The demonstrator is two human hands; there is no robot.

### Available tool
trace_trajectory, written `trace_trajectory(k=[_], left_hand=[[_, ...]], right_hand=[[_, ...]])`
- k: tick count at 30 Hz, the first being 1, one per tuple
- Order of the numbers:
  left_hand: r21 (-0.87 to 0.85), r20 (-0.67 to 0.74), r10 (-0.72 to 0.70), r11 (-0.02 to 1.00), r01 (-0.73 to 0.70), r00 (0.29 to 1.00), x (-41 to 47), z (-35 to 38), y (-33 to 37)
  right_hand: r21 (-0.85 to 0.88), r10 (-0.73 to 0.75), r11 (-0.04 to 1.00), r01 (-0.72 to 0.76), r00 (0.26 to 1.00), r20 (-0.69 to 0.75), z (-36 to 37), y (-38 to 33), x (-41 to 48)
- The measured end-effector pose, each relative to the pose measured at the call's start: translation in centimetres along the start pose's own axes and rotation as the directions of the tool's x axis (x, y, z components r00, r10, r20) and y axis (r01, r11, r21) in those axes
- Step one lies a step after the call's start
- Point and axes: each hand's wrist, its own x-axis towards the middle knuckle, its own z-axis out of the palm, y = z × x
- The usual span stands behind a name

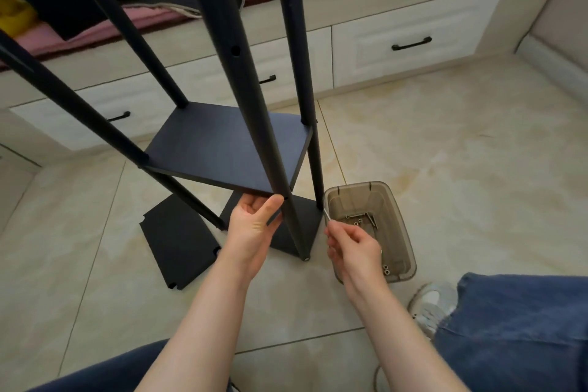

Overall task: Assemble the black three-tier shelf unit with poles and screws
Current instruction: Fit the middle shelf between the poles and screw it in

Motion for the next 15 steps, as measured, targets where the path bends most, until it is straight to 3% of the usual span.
trace_trajectory(k=[8, 15], left_hand=[[-0.013, 0.046, 0.032, 0.999, -0.032, 0.998, -0.3, -0.1, -0.3], [0.014, 0.058, 0.067, 0.998, -0.067, 0.996, 0.0, -0.8, -0.7]], right_hand=[[-0.147, -0.323, 0.927, 0.346, 0.933, 0.158, 2.1, -3.1, -6.2], [-0.267, -0.402, 0.858, 0.438, 0.898, 0.181, 3.5, -3.4, -7.0]])
